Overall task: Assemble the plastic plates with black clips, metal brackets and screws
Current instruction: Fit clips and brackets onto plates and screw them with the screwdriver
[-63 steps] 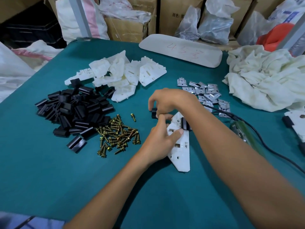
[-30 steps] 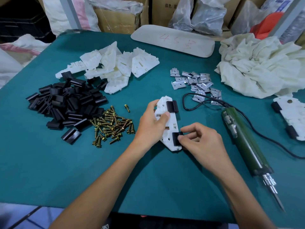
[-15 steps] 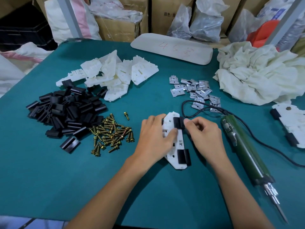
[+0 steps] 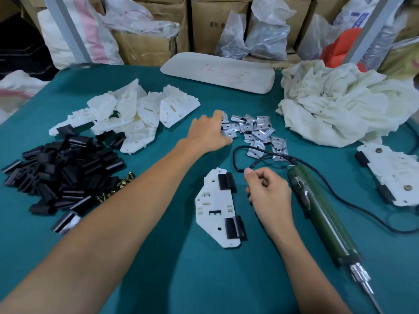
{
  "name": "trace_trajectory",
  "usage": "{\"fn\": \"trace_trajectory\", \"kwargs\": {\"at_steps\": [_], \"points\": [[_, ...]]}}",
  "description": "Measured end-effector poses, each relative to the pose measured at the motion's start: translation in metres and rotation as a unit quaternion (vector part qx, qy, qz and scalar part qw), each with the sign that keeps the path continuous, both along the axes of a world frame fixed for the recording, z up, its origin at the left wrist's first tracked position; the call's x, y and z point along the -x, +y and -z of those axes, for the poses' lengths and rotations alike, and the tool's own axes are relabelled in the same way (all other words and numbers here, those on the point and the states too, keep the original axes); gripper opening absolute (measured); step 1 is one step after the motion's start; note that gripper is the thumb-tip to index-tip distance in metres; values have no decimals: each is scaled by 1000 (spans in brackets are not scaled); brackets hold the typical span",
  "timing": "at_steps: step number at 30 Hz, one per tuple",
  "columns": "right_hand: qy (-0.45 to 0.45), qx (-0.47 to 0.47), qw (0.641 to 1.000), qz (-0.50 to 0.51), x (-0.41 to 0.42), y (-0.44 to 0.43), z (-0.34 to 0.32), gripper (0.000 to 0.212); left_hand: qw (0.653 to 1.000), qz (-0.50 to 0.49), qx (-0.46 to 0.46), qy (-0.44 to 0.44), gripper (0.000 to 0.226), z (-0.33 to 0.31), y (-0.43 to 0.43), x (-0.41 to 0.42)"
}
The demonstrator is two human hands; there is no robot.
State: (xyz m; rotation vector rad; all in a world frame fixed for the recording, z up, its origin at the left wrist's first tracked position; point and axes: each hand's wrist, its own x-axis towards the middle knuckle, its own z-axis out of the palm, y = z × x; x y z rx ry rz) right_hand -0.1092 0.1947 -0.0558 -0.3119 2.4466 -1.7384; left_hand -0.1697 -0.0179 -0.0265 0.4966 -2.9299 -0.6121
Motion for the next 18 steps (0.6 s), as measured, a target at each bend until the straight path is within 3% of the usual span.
{"fn": "trace_trajectory", "kwargs": {"at_steps": [6, 9, 13, 16, 18], "points": [[9, -4, 1000, -5, 1, 1, 1, 35, 989, -33, 143, 11, 55, -6, -4, -29], [8, -2, 1000, -10, 0, 0, 0, 34, 997, -63, 39, -10, 54, -13, -15, -53], [8, -6, 1000, -15, -1, 1, -2, 34, 996, 35, -49, -59, 57, -22, -32, -75], [10, -22, 999, -26, -2, 1, -2, 31, 989, 75, -53, -114, 74, -19, -37, -82], [9, -43, 998, -33, 0, -1, -2, 30, 990, 80, -47, -102, 75, -14, -38, -87]]}}
